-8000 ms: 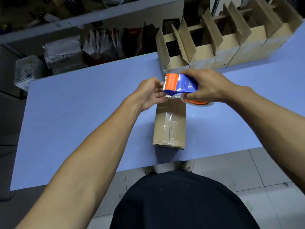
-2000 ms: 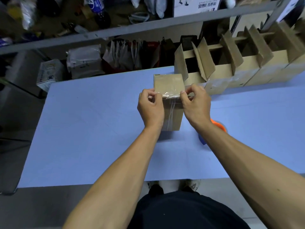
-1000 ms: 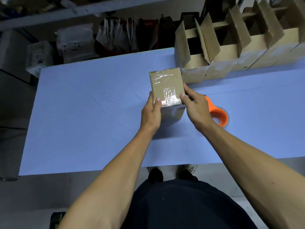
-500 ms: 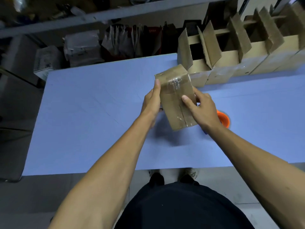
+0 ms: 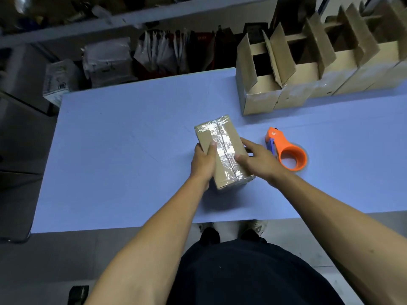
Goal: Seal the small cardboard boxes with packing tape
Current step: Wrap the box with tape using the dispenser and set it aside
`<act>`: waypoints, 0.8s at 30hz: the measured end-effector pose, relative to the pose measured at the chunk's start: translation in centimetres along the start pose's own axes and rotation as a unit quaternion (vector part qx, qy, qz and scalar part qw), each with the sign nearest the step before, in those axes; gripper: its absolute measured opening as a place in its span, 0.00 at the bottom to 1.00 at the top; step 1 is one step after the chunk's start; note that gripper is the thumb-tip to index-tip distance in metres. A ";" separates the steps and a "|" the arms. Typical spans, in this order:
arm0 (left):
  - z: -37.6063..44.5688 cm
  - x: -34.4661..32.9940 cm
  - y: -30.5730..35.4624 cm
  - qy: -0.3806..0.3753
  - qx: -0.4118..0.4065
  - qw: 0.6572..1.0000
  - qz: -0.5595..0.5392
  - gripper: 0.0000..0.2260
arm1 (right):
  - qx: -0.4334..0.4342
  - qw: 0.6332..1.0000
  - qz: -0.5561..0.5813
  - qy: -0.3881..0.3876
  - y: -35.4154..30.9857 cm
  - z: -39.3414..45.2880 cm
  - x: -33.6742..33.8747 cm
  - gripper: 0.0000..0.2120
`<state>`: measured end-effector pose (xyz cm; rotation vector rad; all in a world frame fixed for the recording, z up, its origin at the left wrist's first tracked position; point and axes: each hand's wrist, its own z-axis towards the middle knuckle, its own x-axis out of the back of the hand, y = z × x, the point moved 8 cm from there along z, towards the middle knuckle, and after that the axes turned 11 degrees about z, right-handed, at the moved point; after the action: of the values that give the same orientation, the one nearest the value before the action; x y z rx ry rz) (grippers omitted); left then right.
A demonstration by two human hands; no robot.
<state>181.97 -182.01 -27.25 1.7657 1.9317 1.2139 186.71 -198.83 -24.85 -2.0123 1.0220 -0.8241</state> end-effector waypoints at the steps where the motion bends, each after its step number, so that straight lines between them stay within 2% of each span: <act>1: -0.1 0.3 0.6 0.004 -0.011 1.000 0.013 0.35 | 0.005 1.000 0.009 -0.012 0.0 -0.1 0.0 0.26; 3: 0.0 1.9 2.4 0.043 -0.055 0.994 0.084 0.41 | 0.011 0.999 0.011 -0.033 -0.5 -0.1 0.0 0.24; 5: 0.7 3.4 4.3 0.076 -0.127 0.976 0.160 0.43 | 0.020 0.998 -0.012 -0.051 -1.2 0.2 -0.2 0.26; 6: 1.1 4.0 5.0 0.079 -0.150 0.967 0.191 0.41 | 0.028 0.997 -0.041 -0.058 -1.6 0.4 -0.4 0.27; 8: 1.8 4.5 5.5 0.071 -0.167 0.953 0.244 0.31 | 0.046 0.991 -0.113 -0.063 -2.3 0.7 -0.6 0.27; 10: 2.1 5.0 5.6 0.081 -0.167 0.942 0.281 0.19 | 0.050 0.990 -0.132 -0.026 -2.6 0.7 0.2 0.27; 12: 2.0 5.4 5.4 0.108 -0.165 0.942 0.270 0.15 | 0.053 0.988 -0.136 0.051 -2.6 0.9 1.7 0.28; 14: 1.7 5.6 5.0 0.143 -0.149 0.946 0.250 0.16 | 0.051 0.981 -0.144 0.119 -2.3 0.9 3.1 0.32; 16: 1.2 5.4 4.4 0.162 -0.125 0.950 0.238 0.16 | 0.029 0.981 -0.106 0.158 -1.6 0.8 3.9 0.32; 19: 0.7 5.4 3.5 0.159 -0.099 0.953 0.238 0.16 | -0.017 0.981 -0.036 0.189 -0.4 0.3 4.1 0.24; 22: 1.0 6.0 2.3 0.126 -0.062 0.960 0.241 0.19 | -0.006 0.979 -0.027 0.201 -0.4 0.5 4.1 0.16; 24: 1.2 6.0 2.5 0.105 -0.078 0.960 0.246 0.22 | 0.011 0.979 -0.017 0.202 -0.9 0.7 4.1 0.14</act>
<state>183.13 -176.24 -24.23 2.1778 1.4777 1.7242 189.57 -201.70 -23.62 -1.8879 1.1934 -1.2927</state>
